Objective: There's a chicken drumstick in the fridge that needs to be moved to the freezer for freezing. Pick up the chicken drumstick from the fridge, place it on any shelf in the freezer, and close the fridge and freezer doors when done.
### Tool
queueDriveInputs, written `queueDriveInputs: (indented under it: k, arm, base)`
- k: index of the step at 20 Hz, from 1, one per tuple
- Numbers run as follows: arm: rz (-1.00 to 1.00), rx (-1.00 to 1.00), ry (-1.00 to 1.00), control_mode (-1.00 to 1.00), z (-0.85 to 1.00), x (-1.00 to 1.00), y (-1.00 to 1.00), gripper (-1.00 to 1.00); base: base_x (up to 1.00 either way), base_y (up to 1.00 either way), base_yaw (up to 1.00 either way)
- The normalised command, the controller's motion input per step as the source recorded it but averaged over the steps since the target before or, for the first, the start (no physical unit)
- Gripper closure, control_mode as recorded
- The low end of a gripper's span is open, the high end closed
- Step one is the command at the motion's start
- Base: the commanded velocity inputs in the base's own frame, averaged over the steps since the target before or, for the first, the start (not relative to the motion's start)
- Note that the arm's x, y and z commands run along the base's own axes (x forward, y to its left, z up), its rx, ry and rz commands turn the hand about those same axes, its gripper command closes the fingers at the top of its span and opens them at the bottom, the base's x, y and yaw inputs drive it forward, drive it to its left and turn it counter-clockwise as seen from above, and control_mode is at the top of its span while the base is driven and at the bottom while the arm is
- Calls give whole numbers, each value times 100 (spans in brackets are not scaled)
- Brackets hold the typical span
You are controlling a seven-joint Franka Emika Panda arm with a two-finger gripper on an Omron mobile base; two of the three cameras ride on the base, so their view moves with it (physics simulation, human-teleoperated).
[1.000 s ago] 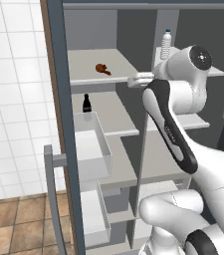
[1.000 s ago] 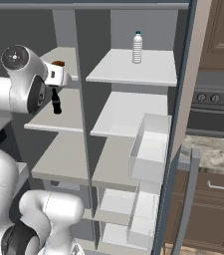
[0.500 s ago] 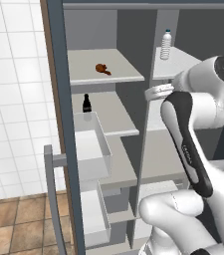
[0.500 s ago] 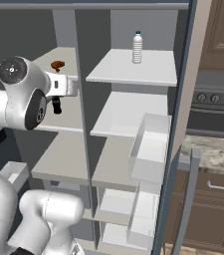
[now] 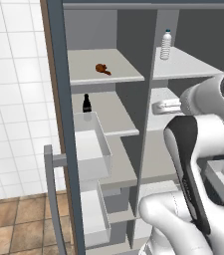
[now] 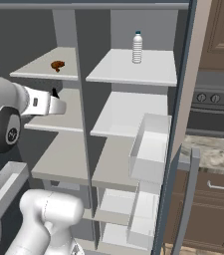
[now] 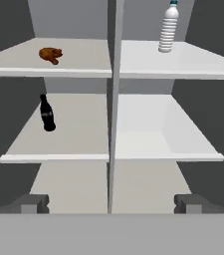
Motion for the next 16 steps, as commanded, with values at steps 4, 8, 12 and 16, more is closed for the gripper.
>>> queueDriveInputs:
  k: [4,8,12,16]
  arm:
    - [-2,6,0,-100,0,-43,-11,-100]
    - [0,5,0,-100,0,-38,-21,-100]
    - [0,1,0,-100,0,-34,-8,-100]
    - [0,0,0,100,0,-15,0,-100]
  base:
    - [0,0,0]
    - [0,0,0]
    - [0,0,0]
    - [-11,0,0]
